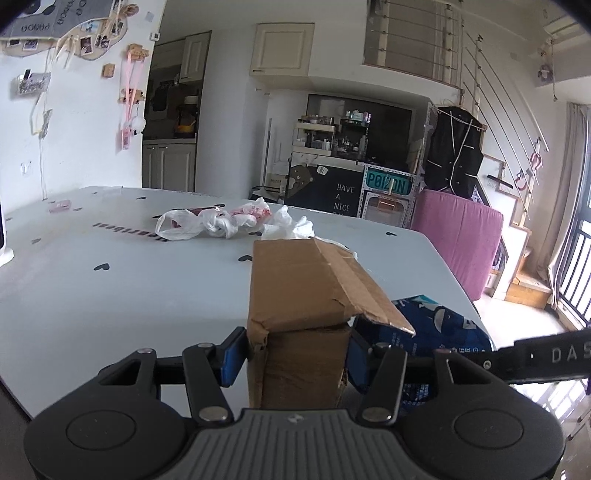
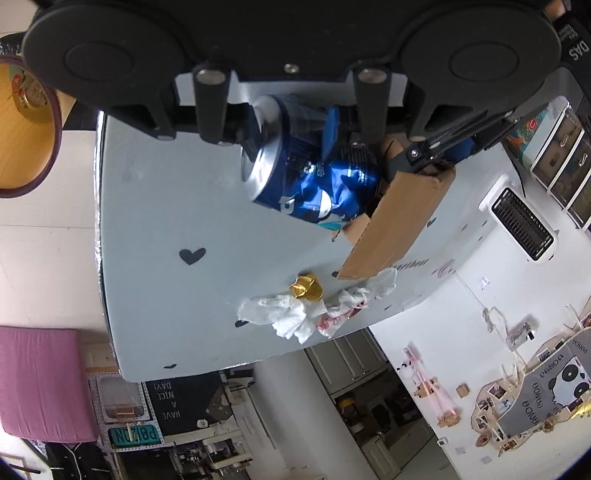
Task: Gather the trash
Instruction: 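Carry the box and can off the table over the yellow wastebasket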
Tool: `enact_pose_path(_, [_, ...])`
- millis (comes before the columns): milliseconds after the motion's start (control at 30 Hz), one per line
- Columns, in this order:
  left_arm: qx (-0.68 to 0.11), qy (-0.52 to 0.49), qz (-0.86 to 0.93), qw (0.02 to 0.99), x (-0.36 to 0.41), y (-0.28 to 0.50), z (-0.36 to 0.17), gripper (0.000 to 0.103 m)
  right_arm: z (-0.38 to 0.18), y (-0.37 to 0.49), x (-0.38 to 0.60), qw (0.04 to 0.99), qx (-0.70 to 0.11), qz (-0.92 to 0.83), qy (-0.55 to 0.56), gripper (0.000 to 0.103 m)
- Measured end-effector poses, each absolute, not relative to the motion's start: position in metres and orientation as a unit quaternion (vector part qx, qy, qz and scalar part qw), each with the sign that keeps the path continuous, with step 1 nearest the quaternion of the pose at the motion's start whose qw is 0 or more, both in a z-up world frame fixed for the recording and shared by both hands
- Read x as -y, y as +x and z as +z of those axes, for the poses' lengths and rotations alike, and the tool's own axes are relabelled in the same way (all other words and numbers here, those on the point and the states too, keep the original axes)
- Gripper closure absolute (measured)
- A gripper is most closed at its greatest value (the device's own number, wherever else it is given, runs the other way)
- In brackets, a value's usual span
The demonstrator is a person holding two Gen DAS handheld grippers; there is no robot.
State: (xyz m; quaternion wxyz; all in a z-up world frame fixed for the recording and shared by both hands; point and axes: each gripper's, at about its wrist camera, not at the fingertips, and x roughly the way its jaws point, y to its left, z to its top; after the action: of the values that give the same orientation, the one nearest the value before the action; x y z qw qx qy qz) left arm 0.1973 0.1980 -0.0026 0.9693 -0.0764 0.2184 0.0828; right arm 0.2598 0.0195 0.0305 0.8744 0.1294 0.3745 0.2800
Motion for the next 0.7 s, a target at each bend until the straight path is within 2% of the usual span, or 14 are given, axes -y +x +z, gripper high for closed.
enact_pose_path(233, [-0.203,-0.087,0.095,0.971,-0.201,0.186,0.01,0.048,0.045,0.248,-0.021,0.894,-0.336,0.281,0.093,0.071])
enact_pose_path(700, [-0.179,-0.092,0.113,0.973,-0.197,0.156,0.036,0.05,0.069,0.233,0.002,0.909,-0.301,0.266,0.111,0.073])
